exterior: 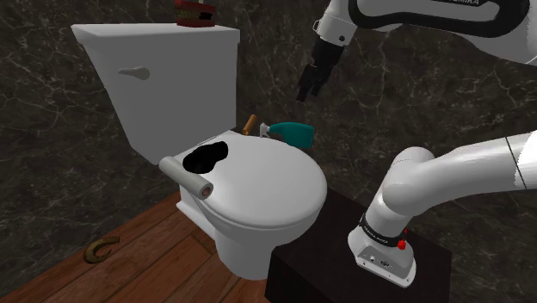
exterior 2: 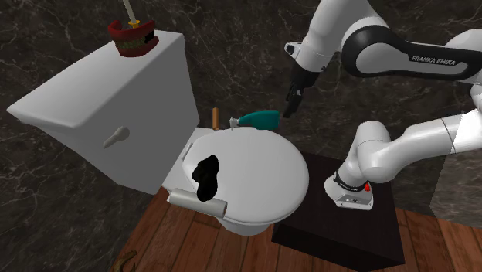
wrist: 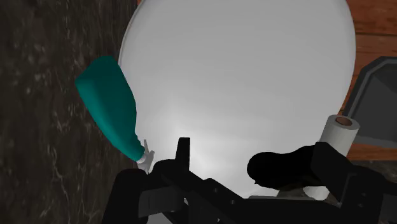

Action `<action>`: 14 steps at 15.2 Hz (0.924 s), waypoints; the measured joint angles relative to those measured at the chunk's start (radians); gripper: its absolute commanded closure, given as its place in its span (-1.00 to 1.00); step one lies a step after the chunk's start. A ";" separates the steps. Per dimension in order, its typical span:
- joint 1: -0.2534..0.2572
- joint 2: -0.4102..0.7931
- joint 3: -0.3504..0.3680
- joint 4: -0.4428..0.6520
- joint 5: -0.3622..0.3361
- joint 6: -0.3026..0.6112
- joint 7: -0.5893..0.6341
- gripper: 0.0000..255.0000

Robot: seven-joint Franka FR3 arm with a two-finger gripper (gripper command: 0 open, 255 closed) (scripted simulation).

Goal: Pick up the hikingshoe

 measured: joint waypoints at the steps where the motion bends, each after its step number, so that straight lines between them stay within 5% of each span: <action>1: 0.000 0.000 0.000 0.000 0.000 0.000 0.000 -1.00; 14: -0.088 0.388 0.339 0.217 0.106 0.007 0.676 -1.00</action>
